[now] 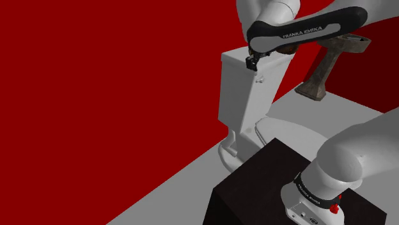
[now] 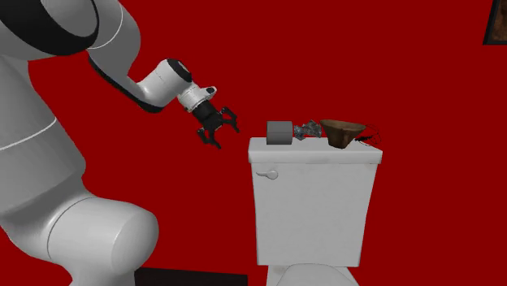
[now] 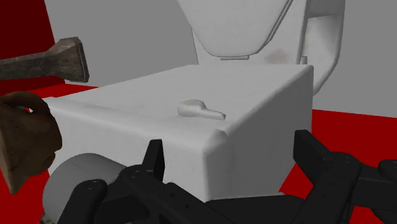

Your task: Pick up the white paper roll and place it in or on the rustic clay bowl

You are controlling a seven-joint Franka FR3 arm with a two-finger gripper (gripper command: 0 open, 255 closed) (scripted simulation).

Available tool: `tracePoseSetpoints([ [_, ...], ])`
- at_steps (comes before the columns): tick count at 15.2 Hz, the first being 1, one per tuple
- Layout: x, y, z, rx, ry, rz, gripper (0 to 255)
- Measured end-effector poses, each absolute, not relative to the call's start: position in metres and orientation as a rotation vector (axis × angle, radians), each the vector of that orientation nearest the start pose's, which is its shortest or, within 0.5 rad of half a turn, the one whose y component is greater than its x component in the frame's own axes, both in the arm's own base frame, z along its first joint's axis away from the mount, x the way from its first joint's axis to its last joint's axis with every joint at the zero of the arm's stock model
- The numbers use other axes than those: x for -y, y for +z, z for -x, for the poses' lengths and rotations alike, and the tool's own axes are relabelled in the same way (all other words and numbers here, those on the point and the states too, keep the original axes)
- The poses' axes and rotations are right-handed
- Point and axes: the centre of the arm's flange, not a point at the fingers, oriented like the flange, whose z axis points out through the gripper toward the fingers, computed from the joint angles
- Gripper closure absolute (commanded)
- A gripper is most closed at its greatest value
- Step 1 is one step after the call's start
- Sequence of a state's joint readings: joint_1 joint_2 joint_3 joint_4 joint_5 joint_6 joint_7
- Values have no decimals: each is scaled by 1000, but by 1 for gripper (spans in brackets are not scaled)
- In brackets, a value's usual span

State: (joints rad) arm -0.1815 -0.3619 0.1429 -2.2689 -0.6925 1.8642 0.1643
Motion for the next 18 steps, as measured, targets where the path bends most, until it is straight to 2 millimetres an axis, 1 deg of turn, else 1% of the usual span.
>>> tracePoseSetpoints([
  [2,72,516,-462,-23,5,-2353,0],
  [4,81,515,-477,-32,19,-2273,0],
  [8,95,515,-507,-50,47,-2112,0],
  [10,103,515,-526,-58,61,-2031,0],
  [11,109,516,-532,-62,67,-1990,0],
  [13,112,516,-542,-65,73,-1956,0],
  [18,134,508,-547,-66,76,-1944,0],
])
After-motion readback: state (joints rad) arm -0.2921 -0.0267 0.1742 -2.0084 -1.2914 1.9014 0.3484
